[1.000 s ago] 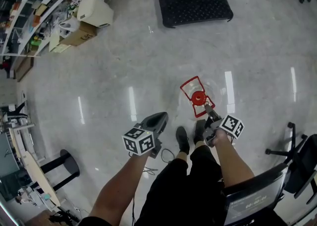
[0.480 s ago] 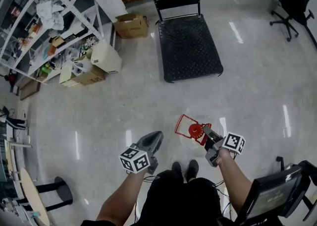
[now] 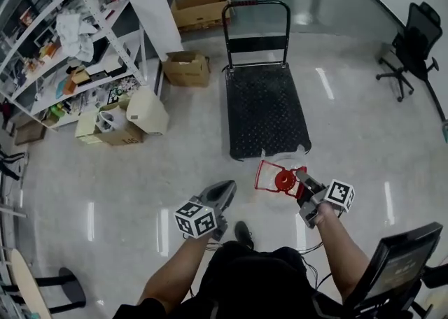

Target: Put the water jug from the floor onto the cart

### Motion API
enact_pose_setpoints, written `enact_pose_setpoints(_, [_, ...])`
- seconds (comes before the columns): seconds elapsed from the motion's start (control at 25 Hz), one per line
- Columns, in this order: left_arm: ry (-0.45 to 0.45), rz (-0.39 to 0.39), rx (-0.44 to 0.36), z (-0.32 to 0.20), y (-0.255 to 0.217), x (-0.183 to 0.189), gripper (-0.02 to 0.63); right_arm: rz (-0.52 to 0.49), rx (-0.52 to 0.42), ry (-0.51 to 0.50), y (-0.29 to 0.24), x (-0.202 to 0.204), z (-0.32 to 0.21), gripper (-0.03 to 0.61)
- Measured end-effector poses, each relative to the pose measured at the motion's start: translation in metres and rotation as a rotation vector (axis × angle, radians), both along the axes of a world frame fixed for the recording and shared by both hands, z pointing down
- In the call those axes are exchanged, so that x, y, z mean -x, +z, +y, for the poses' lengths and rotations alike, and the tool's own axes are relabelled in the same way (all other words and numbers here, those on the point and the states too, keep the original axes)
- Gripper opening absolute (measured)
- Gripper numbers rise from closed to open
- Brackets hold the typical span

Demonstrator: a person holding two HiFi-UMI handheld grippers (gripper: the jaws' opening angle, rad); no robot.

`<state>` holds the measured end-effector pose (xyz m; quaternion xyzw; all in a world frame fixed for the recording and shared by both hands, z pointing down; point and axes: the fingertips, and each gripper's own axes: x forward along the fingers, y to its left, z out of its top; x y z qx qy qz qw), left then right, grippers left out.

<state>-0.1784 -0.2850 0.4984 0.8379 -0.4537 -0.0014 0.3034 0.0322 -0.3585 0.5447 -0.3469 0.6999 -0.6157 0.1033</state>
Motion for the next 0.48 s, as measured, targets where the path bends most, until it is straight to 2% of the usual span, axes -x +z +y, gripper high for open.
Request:
enact_pose_setpoints(0.2, [-0.013, 0.007, -0.042, -0.094, -0.022, 0.041, -0.009, 0.023, 0.005, 0.058, -0.024, 0.027, -0.124, 0.078])
enact_pose_setpoints(0.32, [-0.013, 0.02, -0.064, -0.15, -0.034, 0.051, -0.009, -0.023, 0.002, 0.047, -0.03, 0.057, -0.196, 0.08])
enact_pose_setpoints(0.48, [-0.019, -0.012, -0.102, -0.232, -0.036, 0.062, -0.009, -0.068, 0.015, 0.056, -0.015, 0.085, -0.291, 0.078])
